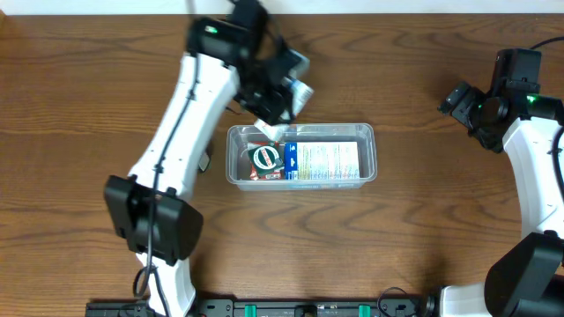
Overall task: Pack container
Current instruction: 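Lift the white Panadol box and carry it toward the container, then lower the white Panadol box into the container's right end, release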
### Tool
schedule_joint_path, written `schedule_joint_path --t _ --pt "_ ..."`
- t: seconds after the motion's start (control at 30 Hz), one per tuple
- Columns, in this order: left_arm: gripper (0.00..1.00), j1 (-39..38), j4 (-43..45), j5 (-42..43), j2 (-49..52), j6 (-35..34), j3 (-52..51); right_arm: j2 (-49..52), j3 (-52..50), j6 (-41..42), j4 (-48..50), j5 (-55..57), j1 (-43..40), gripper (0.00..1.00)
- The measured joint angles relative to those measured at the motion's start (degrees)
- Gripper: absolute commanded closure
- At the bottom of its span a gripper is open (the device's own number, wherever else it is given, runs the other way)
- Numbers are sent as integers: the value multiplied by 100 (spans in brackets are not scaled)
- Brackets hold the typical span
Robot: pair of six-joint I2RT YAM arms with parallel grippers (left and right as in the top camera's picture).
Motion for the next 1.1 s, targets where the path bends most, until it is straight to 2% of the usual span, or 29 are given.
schedule_joint_path --t 0.3,0.53,0.6,0.7,0.9,1.1 --pt "60 -938 109 -874 9 1108 -516 0 0 0 0 0 0 1" --pt "60 -1185 809 -1099 61 1902 -1174 0 0 0 -2 0 0 1" --pt "64 -1244 1025 -1132 74 2109 -1316 0 0 0 -2 0 0 1" --pt "71 -1314 1366 -1167 81 2312 -1440 0 0 0 -2 0 0 1" --pt "70 -1362 2208 -1187 81 2527 -1799 0 0 0 0 0 0 1" --pt "70 -1362 2389 -1185 81 2568 -2199 0 0 0 -2 0 0 1"
